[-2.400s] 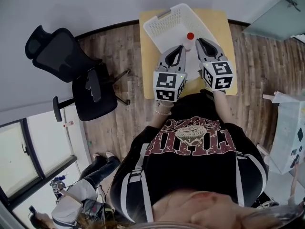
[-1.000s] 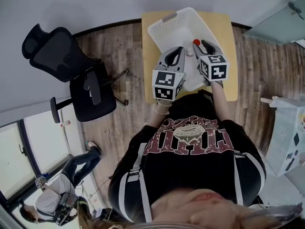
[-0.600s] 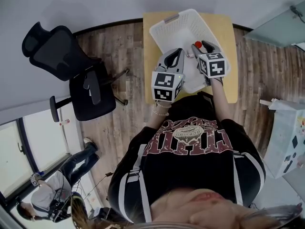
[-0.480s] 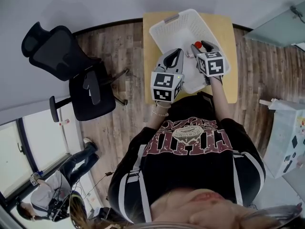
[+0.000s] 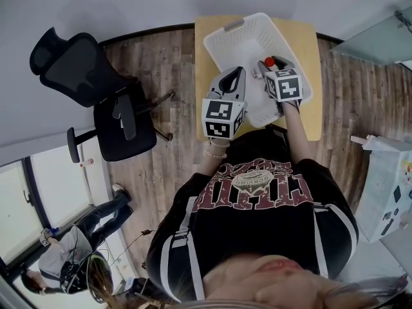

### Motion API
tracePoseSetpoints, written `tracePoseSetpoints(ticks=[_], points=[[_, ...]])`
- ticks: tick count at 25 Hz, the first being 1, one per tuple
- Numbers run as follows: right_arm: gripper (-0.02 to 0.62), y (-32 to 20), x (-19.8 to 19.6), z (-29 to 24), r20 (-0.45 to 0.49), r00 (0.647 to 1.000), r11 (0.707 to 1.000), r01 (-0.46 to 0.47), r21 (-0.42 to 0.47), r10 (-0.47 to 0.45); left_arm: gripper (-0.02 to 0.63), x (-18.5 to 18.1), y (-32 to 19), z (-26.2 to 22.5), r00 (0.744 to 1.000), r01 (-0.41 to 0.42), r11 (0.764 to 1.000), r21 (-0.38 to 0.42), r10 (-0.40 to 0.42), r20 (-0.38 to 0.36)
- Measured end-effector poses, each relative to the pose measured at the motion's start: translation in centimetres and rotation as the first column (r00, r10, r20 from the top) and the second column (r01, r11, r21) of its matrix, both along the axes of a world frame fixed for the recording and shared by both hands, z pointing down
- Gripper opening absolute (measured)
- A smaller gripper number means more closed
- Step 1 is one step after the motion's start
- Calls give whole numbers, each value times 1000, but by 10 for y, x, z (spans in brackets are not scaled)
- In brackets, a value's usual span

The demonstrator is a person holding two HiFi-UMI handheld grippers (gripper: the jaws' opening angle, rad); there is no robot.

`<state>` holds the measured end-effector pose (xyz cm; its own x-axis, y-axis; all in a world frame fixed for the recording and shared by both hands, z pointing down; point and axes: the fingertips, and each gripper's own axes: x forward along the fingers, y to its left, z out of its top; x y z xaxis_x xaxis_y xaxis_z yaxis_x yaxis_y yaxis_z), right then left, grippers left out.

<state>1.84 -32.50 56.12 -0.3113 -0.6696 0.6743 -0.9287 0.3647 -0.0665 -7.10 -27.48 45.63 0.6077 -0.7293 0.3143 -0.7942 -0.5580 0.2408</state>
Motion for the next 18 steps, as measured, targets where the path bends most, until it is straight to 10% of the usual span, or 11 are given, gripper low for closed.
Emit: tracePoseSetpoints(ticks=[18], points=[[183,-3,1,4,-40,999,1000,-7,14,7,48,-8,2,0,1000,19,1000,-4,-19,3]])
